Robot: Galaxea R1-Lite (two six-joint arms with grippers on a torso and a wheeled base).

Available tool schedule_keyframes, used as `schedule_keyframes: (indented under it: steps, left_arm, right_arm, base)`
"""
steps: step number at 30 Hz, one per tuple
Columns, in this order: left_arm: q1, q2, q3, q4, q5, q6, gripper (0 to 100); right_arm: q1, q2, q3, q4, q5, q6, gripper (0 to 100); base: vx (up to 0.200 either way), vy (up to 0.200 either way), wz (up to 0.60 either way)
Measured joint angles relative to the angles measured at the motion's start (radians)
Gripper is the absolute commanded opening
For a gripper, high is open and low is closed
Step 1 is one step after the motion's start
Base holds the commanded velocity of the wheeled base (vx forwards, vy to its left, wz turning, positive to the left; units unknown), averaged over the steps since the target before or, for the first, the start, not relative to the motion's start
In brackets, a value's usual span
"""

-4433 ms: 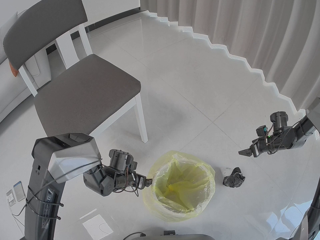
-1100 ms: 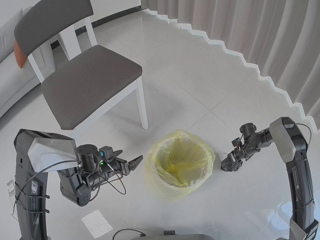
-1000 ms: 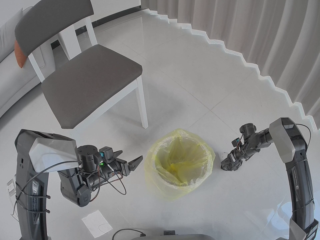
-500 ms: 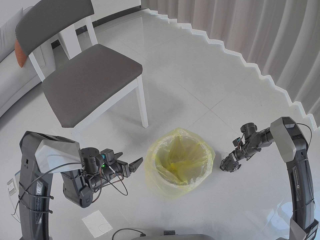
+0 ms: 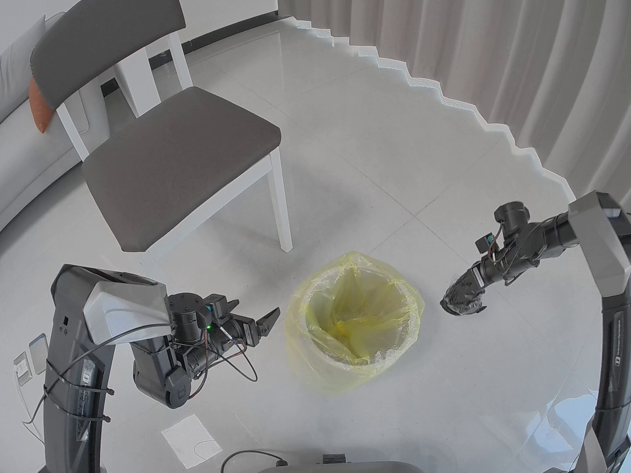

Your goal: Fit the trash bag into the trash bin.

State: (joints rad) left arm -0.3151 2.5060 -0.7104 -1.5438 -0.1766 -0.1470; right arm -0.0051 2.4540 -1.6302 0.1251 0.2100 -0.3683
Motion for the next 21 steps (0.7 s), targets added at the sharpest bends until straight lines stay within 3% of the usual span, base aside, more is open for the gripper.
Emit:
schedule_keyframes:
  steps: [6,12,18,21]
  left_arm:
    - [0.003,-0.017,0.016,0.014,0.005,0.001,100]
    - [0.014,-0.078,0.084,0.116,0.005,0.039,100]
    - [0.041,-0.148,0.11,0.266,-0.001,0.17,100]
    - [0.05,-0.177,0.105,0.284,-0.013,0.179,100]
  right_arm:
    - [0.051,-0.208,0.074,0.003,0.001,0.002,0]
    - [0.2,-0.369,0.131,0.003,0.002,0.022,0]
    - [0.34,-0.447,0.175,-0.013,0.001,0.115,0]
    - [0.387,-0.462,0.199,-0.047,-0.001,0.148,0]
  base:
    - [0.0,0.0,0.0]
    - [0.0,0.0,0.0]
    - [0.0,0.0,0.0]
    - [0.0,0.0,0.0]
